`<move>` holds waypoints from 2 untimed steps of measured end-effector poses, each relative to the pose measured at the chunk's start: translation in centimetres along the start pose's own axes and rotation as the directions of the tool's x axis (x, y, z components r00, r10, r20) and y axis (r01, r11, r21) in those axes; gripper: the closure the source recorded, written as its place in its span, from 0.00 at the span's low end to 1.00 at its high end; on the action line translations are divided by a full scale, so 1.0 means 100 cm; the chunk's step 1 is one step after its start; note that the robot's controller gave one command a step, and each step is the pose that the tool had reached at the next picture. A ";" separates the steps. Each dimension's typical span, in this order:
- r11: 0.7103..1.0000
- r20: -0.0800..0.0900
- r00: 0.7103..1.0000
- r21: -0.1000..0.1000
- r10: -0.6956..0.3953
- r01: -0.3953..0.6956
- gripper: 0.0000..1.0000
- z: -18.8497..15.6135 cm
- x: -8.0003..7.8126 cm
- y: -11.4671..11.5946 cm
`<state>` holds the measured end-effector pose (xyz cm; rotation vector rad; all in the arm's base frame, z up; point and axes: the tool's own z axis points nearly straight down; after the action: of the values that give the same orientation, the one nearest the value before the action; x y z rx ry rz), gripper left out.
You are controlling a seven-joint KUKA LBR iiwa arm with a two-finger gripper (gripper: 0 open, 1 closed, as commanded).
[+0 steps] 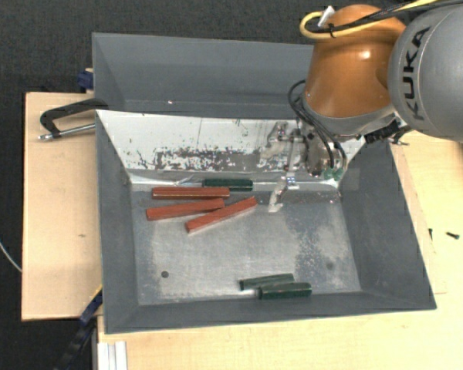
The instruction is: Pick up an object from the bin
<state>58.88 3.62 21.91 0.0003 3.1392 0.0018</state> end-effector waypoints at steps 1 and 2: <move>0.990 0.001 0.990 0.000 -0.141 0.141 0.00 0.061 0.000 0.029; 0.931 0.002 0.931 0.000 -0.365 0.365 0.00 0.065 -0.010 0.068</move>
Offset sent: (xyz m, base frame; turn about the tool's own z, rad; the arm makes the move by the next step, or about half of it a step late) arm 0.0113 0.0715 -0.0634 -0.3781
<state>59.93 10.44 15.39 -0.5830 3.0824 0.0021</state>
